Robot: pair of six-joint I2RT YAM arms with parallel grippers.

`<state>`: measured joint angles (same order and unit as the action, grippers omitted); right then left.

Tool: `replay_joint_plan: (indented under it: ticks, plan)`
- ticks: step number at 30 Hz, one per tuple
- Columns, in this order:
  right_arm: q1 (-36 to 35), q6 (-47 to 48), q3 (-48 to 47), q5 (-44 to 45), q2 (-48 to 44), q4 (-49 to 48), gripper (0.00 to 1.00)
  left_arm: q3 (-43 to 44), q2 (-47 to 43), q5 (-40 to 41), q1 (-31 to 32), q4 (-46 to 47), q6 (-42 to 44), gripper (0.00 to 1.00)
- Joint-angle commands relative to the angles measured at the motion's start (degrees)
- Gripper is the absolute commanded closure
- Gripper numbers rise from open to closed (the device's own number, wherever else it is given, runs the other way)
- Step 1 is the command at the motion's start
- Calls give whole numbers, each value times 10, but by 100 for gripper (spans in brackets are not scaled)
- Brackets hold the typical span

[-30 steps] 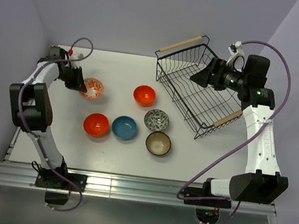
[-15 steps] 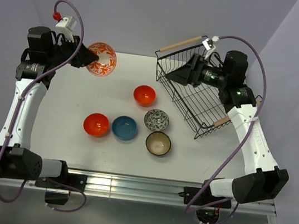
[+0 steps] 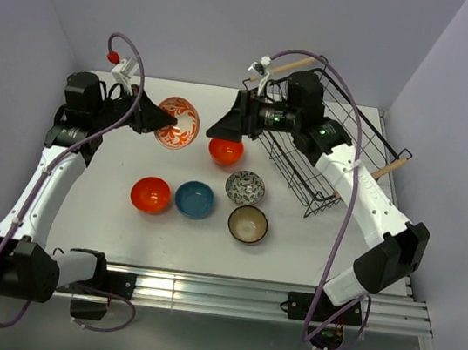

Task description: Load the bowls into the dish rack

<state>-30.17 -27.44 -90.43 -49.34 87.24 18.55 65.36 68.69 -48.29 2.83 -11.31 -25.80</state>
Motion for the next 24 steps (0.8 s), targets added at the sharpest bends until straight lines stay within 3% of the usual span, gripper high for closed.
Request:
replay_joint_plan:
  ticks: [1, 4, 14, 20, 24]
  plan:
    - [-24, -4, -32, 7, 13, -15, 0, -2, -40, -43, 10, 95, -34, 100]
    - [-37, 7, -42, 32, 26, 3, 0, -16, -49, -48, 14, 122, -56, 100]
    - [-52, -80, -19, -31, 49, -67, 0, -67, -67, -50, 17, 170, -94, 100]
    - [-54, -75, -19, -41, 44, -76, 0, -71, -64, -45, 17, 163, -87, 100]
    - [-54, -57, -24, -3, 41, -53, 0, -74, -62, -49, 17, 174, -92, 100]
